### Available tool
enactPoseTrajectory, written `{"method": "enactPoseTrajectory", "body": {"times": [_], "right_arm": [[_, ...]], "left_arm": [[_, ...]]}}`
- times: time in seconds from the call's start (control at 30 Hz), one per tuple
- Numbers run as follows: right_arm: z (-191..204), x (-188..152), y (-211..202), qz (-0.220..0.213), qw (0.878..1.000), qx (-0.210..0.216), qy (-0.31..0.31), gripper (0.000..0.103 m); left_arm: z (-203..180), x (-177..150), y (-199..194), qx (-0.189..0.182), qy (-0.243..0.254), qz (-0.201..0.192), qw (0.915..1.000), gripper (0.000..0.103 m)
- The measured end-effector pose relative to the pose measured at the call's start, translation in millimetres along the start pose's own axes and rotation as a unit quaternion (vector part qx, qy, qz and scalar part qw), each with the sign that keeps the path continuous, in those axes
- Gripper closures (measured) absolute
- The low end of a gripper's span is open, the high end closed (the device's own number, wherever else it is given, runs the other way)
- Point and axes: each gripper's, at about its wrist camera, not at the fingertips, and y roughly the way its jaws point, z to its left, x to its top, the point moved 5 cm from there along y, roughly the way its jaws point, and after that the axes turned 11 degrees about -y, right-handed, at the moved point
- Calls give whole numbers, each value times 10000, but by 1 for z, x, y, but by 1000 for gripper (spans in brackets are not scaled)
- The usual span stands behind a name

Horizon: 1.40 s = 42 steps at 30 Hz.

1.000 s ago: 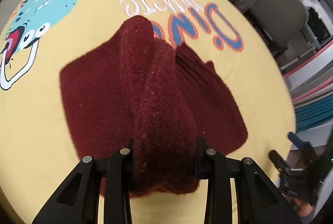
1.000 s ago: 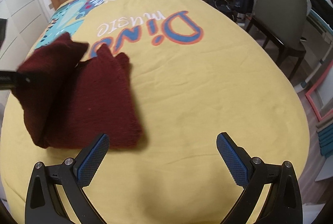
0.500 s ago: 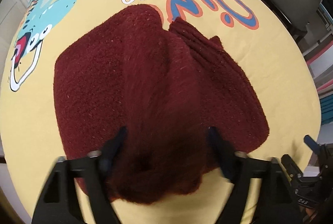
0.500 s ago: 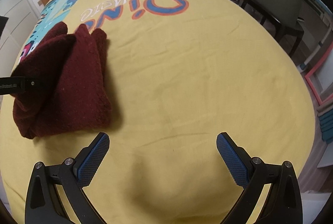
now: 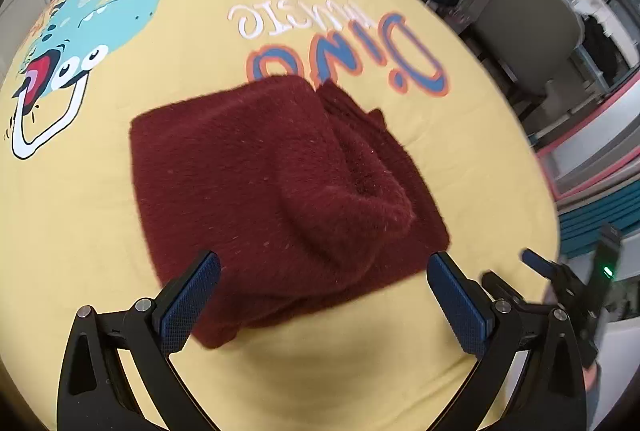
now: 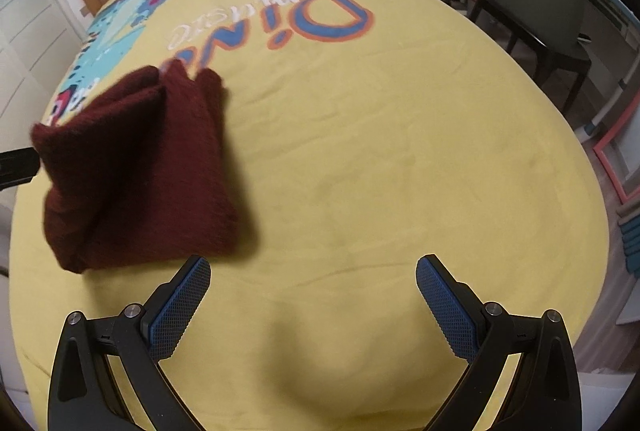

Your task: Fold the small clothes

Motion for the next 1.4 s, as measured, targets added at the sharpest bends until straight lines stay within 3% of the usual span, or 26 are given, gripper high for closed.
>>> {"method": "enactPoseTrajectory", "body": {"times": [0.13,0.3,0.53,0.77,0.83,0.9,1.03,1.2,1.4], "right_arm": [[20,21,-6,51,9996,242,-168,0],[50,69,-13,227,9988,353,-239,0],[118,137,-11,383,9928,500,-1017,1],[184,156,28,1054,9754,715,-1799,15],[192,148,44,1351,9692,716,-1932,28],[190,136,59,1589,9657,700,-1932,33],[169,116,76,1730,9674,933,-1597,70],[134,115,60,1223,9794,1209,-1061,82],[103,118,15,565,9887,1060,-898,85]], "left_arm": [[26,-1,-27,176,-34,-361,9992,1],[73,-8,-31,738,-140,-566,9956,1],[122,-25,-26,613,-612,-417,9954,1],[153,-38,-26,514,-879,-298,9944,1],[160,-38,-26,522,-945,-287,9937,1],[167,-39,-24,581,-998,-290,9929,1],[178,-41,-17,610,-1107,-180,9918,1],[178,-45,-9,601,-1145,-66,9916,1],[168,-44,-7,554,-1093,-75,9924,1]]}}
